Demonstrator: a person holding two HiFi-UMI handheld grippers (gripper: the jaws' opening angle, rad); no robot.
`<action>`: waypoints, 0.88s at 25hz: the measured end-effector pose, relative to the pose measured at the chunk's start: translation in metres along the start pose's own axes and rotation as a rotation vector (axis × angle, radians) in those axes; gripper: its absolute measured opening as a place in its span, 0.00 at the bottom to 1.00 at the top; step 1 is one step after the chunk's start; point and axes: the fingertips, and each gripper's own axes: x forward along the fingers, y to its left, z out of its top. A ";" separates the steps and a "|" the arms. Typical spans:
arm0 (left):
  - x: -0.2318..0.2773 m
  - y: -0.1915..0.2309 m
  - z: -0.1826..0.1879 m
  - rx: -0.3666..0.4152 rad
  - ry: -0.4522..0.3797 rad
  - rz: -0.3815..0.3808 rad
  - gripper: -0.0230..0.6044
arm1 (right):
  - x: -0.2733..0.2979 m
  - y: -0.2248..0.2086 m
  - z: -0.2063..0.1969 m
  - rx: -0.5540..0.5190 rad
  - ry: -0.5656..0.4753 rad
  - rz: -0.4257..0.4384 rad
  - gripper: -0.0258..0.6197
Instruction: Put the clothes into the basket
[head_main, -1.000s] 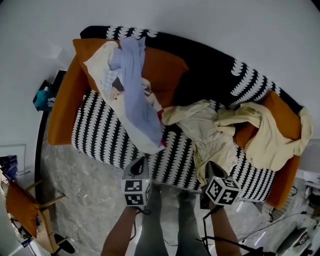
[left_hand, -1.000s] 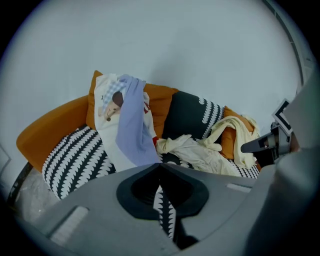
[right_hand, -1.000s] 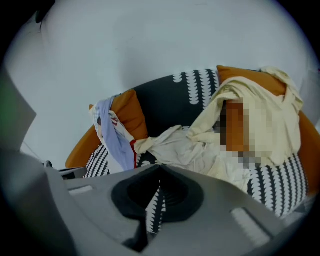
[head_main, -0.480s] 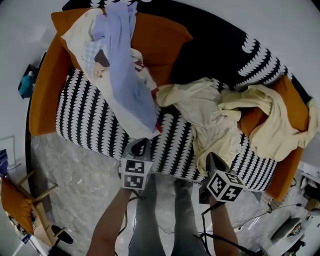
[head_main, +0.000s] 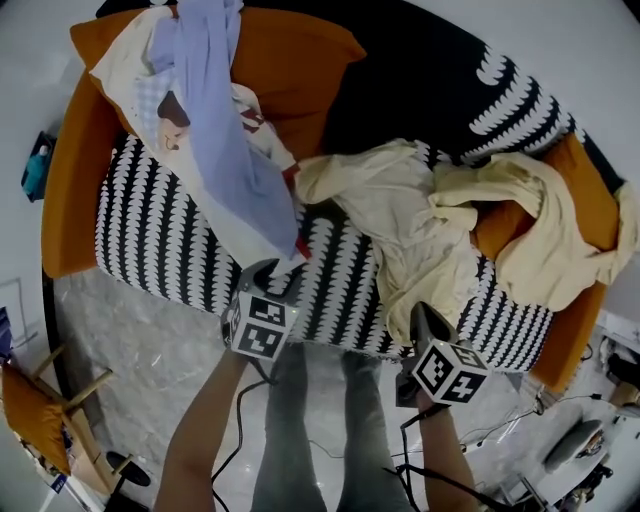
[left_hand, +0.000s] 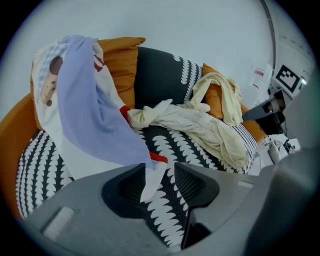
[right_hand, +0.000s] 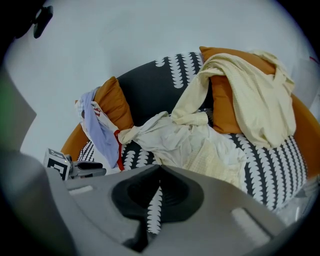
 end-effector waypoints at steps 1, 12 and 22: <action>0.005 0.000 -0.002 0.028 0.027 -0.005 0.35 | 0.000 -0.002 -0.001 0.004 0.003 -0.003 0.04; 0.057 0.008 -0.015 0.144 0.184 0.001 0.43 | 0.005 -0.016 -0.008 0.022 0.029 -0.008 0.04; 0.073 0.016 -0.016 0.133 0.225 0.025 0.34 | 0.005 -0.028 -0.008 0.040 0.023 -0.010 0.04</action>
